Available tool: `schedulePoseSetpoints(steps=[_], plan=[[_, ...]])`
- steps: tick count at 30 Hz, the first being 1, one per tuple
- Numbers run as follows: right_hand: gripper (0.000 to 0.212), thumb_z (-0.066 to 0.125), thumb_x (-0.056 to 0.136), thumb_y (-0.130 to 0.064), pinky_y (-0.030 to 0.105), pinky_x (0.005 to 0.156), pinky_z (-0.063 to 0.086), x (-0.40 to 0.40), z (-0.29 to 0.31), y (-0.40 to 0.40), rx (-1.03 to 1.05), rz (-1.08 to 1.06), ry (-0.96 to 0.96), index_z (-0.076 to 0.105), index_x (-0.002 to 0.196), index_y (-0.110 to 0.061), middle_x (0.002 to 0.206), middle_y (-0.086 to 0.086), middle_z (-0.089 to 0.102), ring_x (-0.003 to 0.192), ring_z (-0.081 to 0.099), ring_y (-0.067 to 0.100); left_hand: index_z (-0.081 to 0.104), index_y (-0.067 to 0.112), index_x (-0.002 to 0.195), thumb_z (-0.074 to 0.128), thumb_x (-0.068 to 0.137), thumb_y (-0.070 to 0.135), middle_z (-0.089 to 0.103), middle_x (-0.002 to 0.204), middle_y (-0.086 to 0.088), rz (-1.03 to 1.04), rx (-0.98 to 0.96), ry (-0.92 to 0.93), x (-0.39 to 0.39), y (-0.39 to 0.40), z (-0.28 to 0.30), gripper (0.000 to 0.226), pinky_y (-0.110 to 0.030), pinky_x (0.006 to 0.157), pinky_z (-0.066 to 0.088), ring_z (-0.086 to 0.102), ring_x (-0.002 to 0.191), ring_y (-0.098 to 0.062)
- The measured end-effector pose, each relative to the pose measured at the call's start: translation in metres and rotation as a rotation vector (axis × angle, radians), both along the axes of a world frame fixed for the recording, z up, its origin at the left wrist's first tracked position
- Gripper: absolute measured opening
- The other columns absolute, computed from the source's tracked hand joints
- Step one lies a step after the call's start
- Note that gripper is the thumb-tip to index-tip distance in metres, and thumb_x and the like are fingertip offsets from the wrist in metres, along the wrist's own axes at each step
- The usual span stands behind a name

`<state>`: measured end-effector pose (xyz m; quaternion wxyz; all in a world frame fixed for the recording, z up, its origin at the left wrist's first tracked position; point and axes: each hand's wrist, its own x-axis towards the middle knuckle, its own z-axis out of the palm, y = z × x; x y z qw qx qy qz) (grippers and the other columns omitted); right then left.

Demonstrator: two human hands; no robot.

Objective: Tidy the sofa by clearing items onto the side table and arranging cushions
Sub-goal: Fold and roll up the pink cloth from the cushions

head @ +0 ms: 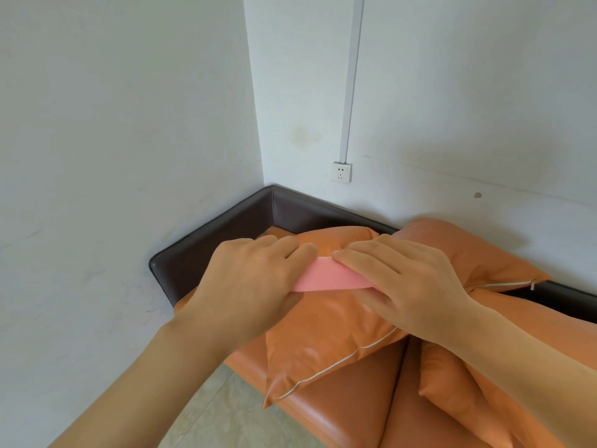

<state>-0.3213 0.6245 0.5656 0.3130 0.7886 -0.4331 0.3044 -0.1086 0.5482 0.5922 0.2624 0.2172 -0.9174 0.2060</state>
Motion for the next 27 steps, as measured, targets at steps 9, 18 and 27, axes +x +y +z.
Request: schedulePoseSetpoints(steps=[9,18,27], plan=[[0.035,0.057,0.094,-0.033,0.038,0.053,0.051,0.009,-0.003,0.029,0.253,-0.117,-0.033,0.066,0.119,-0.010,0.100,0.000,0.070,0.082,0.066,0.022,0.068,0.016,0.083,0.077,0.068,0.008,0.059,0.070,0.001,-0.145,-0.102,0.036,0.003,0.004,-0.010,0.020,-0.028,0.056,0.029,0.049,0.058,-0.020],[0.030,0.069,0.083,-0.025,0.033,0.058,0.052,-0.006,-0.001,0.077,0.198,-0.279,-0.062,0.069,0.112,-0.016,0.102,-0.004,0.069,0.089,0.064,0.017,0.071,0.017,0.094,0.085,0.065,0.017,0.064,0.080,0.003,-0.313,-0.027,0.013,-0.029,0.027,-0.018,0.032,-0.024,0.055,0.031,0.059,0.069,-0.018],[0.030,0.067,0.078,-0.022,0.034,0.065,0.052,-0.059,-0.013,0.170,0.210,-0.535,-0.085,0.069,0.108,-0.016,0.101,-0.004,0.069,0.085,0.065,0.020,0.067,0.015,0.083,0.050,0.078,0.020,0.056,0.069,0.001,-0.476,-0.038,0.030,-0.119,0.091,-0.033,0.018,-0.030,0.048,0.036,0.054,0.061,-0.021]])
